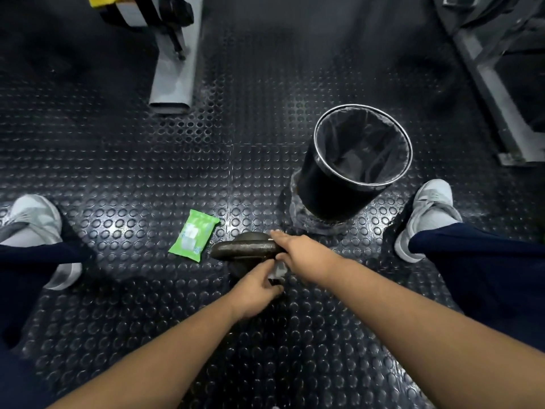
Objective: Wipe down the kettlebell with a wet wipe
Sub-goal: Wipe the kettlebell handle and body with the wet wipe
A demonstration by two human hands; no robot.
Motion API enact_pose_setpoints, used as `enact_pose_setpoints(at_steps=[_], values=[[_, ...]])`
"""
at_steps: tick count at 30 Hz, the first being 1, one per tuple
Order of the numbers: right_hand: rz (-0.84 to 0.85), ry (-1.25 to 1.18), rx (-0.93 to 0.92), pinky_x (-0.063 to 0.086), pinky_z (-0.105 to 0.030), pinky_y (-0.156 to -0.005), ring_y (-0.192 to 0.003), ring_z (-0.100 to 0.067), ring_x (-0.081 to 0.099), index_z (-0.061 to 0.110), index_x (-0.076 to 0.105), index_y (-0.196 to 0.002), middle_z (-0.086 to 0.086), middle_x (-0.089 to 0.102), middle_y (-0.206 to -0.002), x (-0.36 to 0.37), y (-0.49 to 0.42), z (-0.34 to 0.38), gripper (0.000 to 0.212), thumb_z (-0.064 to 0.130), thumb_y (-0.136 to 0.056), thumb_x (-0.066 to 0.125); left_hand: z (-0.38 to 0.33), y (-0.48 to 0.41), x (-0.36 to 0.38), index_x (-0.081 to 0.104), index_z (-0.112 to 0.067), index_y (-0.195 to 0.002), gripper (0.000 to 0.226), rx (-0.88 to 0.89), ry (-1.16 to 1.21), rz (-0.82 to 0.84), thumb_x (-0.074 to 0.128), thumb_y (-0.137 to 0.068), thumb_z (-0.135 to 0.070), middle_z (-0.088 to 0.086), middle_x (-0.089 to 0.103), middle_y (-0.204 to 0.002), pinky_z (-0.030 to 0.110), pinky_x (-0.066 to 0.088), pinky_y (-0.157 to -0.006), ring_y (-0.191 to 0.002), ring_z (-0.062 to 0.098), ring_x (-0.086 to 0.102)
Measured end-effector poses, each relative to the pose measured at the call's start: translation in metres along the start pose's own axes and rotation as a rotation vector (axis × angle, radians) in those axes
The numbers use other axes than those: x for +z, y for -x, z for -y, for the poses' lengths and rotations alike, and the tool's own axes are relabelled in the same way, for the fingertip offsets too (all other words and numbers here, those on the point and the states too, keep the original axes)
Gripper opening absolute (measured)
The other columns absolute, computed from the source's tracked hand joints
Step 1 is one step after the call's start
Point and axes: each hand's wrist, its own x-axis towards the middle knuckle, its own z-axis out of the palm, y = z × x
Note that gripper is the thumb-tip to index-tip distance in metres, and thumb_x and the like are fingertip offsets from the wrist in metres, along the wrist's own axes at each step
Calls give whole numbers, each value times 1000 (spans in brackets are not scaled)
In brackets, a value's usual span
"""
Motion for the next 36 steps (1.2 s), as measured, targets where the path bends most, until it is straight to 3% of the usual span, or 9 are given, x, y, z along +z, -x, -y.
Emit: enact_pose_setpoints(at_steps=[3, 6, 9, 14, 18, 21, 25, 31, 36], values=[[-12, -9, -7, 6, -11, -114, -155, -15, 25, 14, 27, -163, -3, 29, -168, 1, 1, 2, 62, 16, -106, 52, 7, 9, 3, 41, -38, -147, 58, 95, -123, -50, 68, -96, -34, -12, 63, -107, 31, 53, -79, -75, 3, 56], [-11, 2, -16, 8, -13, -117, -155, -16, 25, 13, 27, -163, -4, 29, -168, 1, 2, 2, 65, 18, -105, 55, 0, 8, -4, 38, -32, -150, 63, 11, -438, 7, 67, -94, -32, 0, 61, -134, 33, 49, -95, -116, 24, 64], [-12, 18, -9, 12, -17, -121, -154, -17, 28, 14, 28, -162, -4, 30, -168, 2, 1, 0, 65, 20, -105, 56, -15, 0, -12, 43, -22, -145, 56, -25, -741, 24, 63, -93, -32, 3, 53, -144, 39, 48, -105, -132, 26, 55], [-11, 43, -15, 17, -23, -122, -153, -18, 30, 16, 28, -162, -3, 31, -167, 1, 2, -1, 62, 20, -105, 53, -15, -4, -11, 45, -20, -143, 67, 31, -550, 45, 73, -89, -47, 6, 57, -139, 39, 48, -104, -126, 27, 58], [-28, 34, -9, 14, -23, -123, -154, -16, 27, 18, 27, -163, -1, 29, -168, 3, 3, -4, 62, 22, -106, 52, 0, 3, -25, 36, -26, -151, 74, 200, -649, 41, 69, -91, -52, 0, 57, -140, 35, 49, -96, -123, 24, 60], [-44, 44, -21, 16, -22, -121, -153, -18, 31, 17, 29, -162, -2, 32, -167, 4, 2, -1, 61, 22, -106, 52, -4, 2, -18, 43, -23, -141, 63, 105, -687, 34, 70, -90, -49, 2, 58, -134, 37, 51, -92, -117, 26, 63], [-43, 65, -20, 18, -25, -122, -152, -19, 33, 17, 28, -163, -3, 35, -166, 6, 0, -3, 61, 23, -106, 52, -24, -11, -13, 54, -21, -136, 47, -48, -1031, 55, 67, -94, -34, 1, 64, -133, 41, 54, -96, -122, 26, 64], [-34, 82, -32, 19, -30, -126, -153, -17, 30, 17, 27, -163, -2, 31, -167, 5, 2, -4, 62, 23, -107, 52, -14, -7, -24, 47, -25, -145, 70, 119, -641, 77, 75, -86, -50, 1, 64, -135, 38, 50, -102, -123, 25, 61], [-51, 76, -46, 15, -19, -120, -154, -17, 29, 14, 28, -162, -4, 32, -167, 2, 2, 2, 60, 21, -107, 51, -4, 0, -29, 40, -20, -150, 79, 186, -680, 73, 73, -87, -55, 3, 60, -137, 39, 51, -100, -121, 25, 61]])
